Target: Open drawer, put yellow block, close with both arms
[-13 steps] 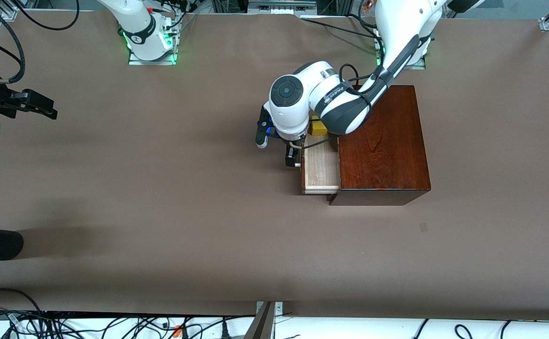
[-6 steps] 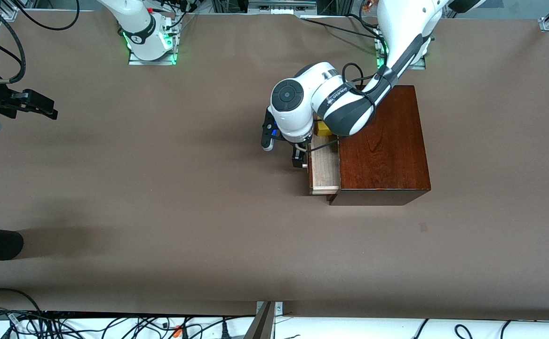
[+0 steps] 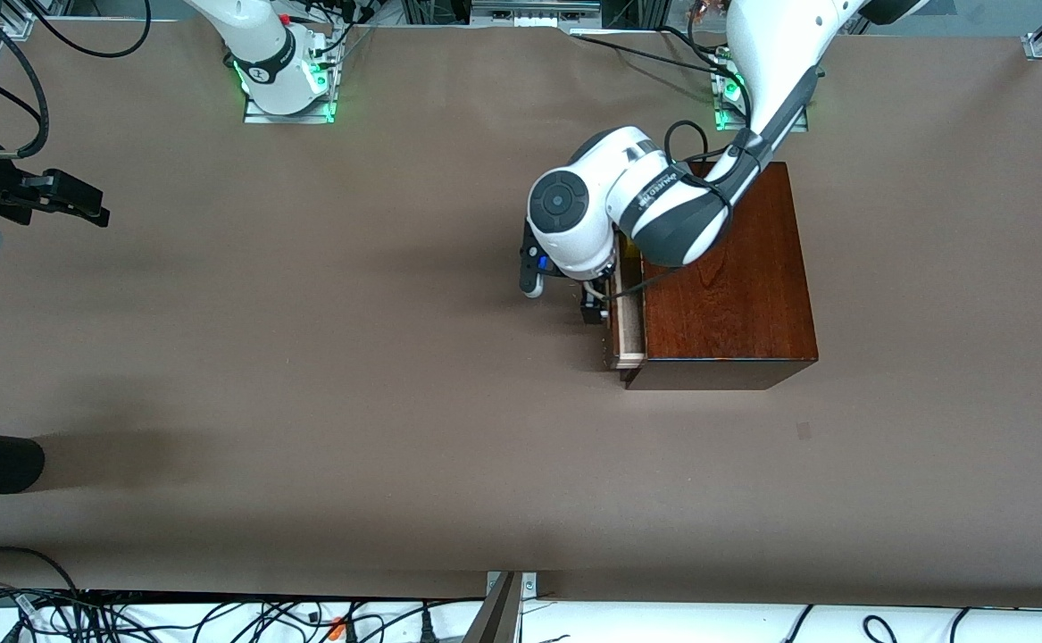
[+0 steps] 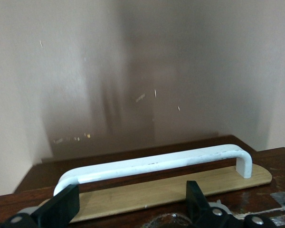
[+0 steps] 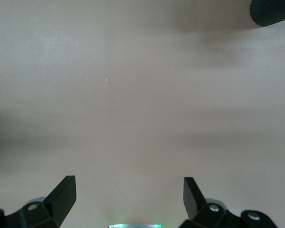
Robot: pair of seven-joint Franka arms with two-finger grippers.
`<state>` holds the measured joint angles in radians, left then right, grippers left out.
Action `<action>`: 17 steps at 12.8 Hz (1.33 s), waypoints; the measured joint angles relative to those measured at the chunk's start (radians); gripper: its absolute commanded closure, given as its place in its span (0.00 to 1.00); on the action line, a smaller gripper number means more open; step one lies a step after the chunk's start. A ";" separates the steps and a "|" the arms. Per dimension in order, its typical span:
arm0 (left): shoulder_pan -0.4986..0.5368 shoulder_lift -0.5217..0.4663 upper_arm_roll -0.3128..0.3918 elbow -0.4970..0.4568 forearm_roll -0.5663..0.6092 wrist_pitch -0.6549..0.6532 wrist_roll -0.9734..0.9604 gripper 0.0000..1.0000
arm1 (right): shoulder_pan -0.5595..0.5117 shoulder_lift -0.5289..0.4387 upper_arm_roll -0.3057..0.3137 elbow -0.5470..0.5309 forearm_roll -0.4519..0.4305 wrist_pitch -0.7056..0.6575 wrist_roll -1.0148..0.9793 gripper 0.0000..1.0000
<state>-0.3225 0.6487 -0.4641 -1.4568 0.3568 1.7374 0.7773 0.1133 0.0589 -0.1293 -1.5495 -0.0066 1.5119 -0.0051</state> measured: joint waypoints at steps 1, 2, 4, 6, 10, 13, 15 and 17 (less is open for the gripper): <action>0.009 -0.001 0.000 0.000 0.000 -0.016 -0.001 0.00 | 0.000 0.000 0.000 0.000 0.000 0.000 0.000 0.00; 0.016 -0.002 0.000 0.000 0.000 -0.027 -0.001 0.00 | 0.000 0.000 0.000 0.000 0.000 0.000 0.000 0.00; 0.029 -0.002 -0.001 0.000 0.000 -0.044 -0.003 0.00 | 0.000 0.000 0.000 0.000 0.000 0.001 0.000 0.00; 0.042 -0.002 -0.003 -0.001 0.000 -0.057 -0.003 0.00 | 0.000 0.000 0.000 0.000 0.000 0.002 0.000 0.00; 0.062 -0.002 -0.015 -0.002 -0.003 -0.066 0.000 0.00 | 0.000 0.000 0.000 0.000 0.000 0.004 0.000 0.00; 0.063 -0.002 -0.015 -0.002 -0.003 -0.067 0.000 0.00 | 0.000 0.000 0.000 0.000 0.000 0.004 0.000 0.00; 0.064 -0.003 -0.017 -0.002 -0.003 -0.068 0.000 0.00 | 0.000 0.000 0.000 0.000 0.000 0.006 0.000 0.00; 0.067 -0.004 -0.019 -0.002 -0.004 -0.069 0.000 0.00 | 0.000 0.000 0.000 0.000 0.000 0.007 0.000 0.00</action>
<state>-0.2550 0.6451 -0.4835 -1.4590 0.3531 1.6688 0.7773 0.1133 0.0589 -0.1293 -1.5495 -0.0066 1.5190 -0.0051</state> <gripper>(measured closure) 0.000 0.000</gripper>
